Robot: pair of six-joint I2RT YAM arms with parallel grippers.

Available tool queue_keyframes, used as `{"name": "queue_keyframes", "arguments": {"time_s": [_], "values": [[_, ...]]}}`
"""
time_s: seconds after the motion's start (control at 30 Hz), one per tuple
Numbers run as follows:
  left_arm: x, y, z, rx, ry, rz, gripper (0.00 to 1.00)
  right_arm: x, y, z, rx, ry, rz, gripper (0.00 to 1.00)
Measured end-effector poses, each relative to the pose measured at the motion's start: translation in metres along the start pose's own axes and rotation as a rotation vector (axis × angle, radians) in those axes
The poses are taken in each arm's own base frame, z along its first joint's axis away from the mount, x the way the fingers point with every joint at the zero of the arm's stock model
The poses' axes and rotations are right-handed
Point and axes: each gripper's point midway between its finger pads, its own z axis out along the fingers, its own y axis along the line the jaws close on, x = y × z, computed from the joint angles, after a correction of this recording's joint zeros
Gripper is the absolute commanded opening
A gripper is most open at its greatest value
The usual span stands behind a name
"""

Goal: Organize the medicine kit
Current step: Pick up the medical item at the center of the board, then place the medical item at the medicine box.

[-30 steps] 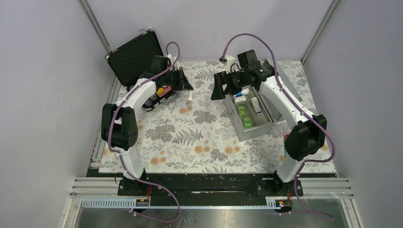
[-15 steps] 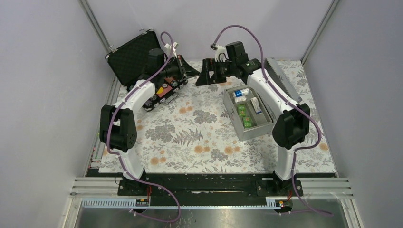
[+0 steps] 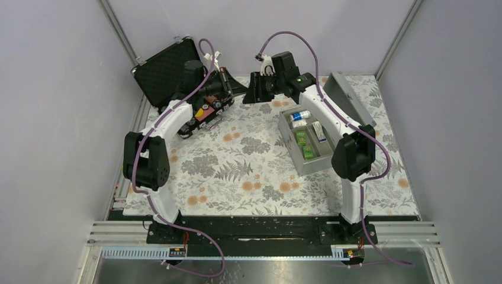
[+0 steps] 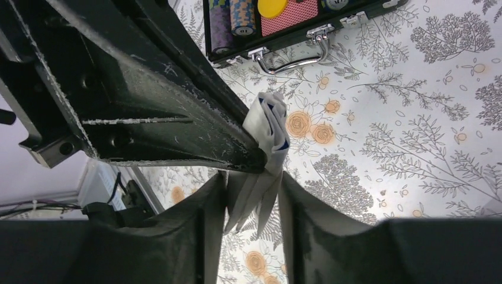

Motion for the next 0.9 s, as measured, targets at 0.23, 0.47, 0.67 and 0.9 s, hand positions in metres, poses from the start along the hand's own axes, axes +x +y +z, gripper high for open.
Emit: {"name": "queue_keyframes", "arguments": {"time_s": [0.23,0.47,0.67,0.9], "values": [[-0.003,0.000,0.000,0.001,-0.013,-0.003,0.83,-0.001,-0.009,0.001,0.047,-0.009,-0.008,0.21],[-0.010,0.011,-0.011,-0.026,-0.041,-0.033,0.99,0.038,-0.036,-0.026,0.193,0.053,-0.086,0.09],[-0.033,0.015,-0.038,-0.052,-0.111,-0.025,0.99,0.091,-0.051,-0.114,0.364,0.116,-0.186,0.06],[-0.036,0.018,-0.052,-0.071,-0.140,-0.029,0.99,0.102,-0.100,-0.203,0.656,0.119,-0.268,0.07]]}}
